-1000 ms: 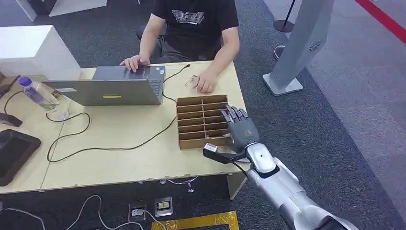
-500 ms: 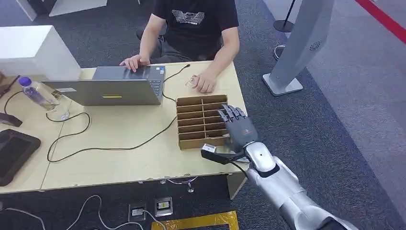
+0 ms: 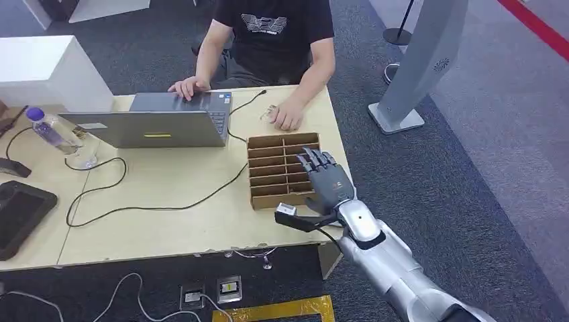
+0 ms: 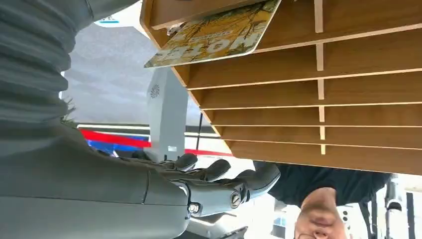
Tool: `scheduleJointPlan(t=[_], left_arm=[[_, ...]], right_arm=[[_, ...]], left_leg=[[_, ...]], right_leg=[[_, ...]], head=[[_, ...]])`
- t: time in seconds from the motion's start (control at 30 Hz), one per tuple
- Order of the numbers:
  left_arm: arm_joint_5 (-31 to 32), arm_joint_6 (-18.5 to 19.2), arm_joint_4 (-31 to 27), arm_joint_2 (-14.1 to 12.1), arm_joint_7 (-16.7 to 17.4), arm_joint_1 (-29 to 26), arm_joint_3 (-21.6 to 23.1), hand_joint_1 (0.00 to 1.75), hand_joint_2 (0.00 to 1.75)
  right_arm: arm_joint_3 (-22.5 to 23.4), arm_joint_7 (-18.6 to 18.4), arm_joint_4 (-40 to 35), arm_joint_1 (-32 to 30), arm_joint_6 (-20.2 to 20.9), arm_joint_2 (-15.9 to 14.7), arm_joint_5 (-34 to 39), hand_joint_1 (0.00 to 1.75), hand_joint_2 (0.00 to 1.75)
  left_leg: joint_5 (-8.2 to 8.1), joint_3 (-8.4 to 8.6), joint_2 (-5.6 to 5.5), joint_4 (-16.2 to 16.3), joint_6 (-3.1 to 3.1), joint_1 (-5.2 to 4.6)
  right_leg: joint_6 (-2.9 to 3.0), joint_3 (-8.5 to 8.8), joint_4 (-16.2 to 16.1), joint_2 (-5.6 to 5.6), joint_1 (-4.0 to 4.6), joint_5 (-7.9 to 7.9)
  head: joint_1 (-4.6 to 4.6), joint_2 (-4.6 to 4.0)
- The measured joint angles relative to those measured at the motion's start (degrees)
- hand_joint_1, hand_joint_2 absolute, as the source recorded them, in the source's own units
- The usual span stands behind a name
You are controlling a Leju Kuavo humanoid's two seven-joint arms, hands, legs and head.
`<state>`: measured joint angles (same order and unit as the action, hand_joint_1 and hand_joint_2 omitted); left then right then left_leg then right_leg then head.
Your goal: Pass the card to the sensor for recognition and then transmit it.
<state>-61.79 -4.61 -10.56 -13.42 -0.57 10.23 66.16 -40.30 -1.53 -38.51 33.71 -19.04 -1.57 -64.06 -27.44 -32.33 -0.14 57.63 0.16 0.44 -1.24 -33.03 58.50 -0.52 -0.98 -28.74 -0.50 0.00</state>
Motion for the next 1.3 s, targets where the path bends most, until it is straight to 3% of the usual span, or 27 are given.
scheduleJointPlan(t=[0.03,0.07,0.1,0.53,0.77,1.3], left_arm=[[0.04,-0.02,0.00,0.00,0.00,0.00,0.00,0.00,0.00],[0.13,-0.02,0.00,0.00,0.00,0.00,0.00,0.00,0.00],[0.15,-0.02,0.00,0.00,0.00,0.00,0.00,0.00,0.00],[0.87,-0.07,0.00,-0.48,0.00,0.00,0.00,0.00,0.00],[1.42,-0.07,0.00,-0.48,-0.07,0.04,0.02,0.00,0.00],[1.64,-0.22,0.00,-0.46,-0.24,0.15,0.02,0.00,0.00]], right_arm=[[0.00,-0.02,0.00,0.00,0.02,-0.02,0.09,0.00,1.75],[0.00,-0.07,0.00,0.01,0.02,-0.07,0.13,0.42,1.75],[0.00,-0.17,0.00,0.02,0.00,-0.09,0.15,1.75,1.75],[0.09,-0.68,-0.50,0.43,1.99,-1.03,0.37,1.75,1.75],[-0.48,0.61,-2.54,-2.25,3.96,-0.46,0.70,1.75,1.75],[-2.47,0.48,-5.44,-5.13,4.26,0.48,2.34,1.75,1.75]], left_leg=[[0.00,0.00,0.00,0.00,0.00,0.00],[0.00,0.00,0.00,0.00,0.00,0.00],[0.00,0.00,0.00,0.00,0.00,0.00],[0.00,0.00,0.00,0.00,0.00,0.00],[-0.01,-0.01,0.00,0.00,-0.01,0.01],[-0.04,0.01,0.01,0.00,-0.06,0.03]], right_leg=[[0.00,0.00,0.00,0.00,0.00,0.00],[0.00,0.00,0.00,0.00,0.00,0.00],[0.00,0.00,0.00,0.00,0.00,0.00],[0.00,-0.01,0.00,0.01,0.00,0.00],[0.02,-0.01,0.00,0.00,0.01,-0.02],[0.04,-0.01,0.00,0.04,0.02,-0.03]], head=[[-0.02,0.00],[0.00,0.00],[-0.02,0.00],[-0.02,0.00],[-0.02,0.00],[0.00,0.00]])
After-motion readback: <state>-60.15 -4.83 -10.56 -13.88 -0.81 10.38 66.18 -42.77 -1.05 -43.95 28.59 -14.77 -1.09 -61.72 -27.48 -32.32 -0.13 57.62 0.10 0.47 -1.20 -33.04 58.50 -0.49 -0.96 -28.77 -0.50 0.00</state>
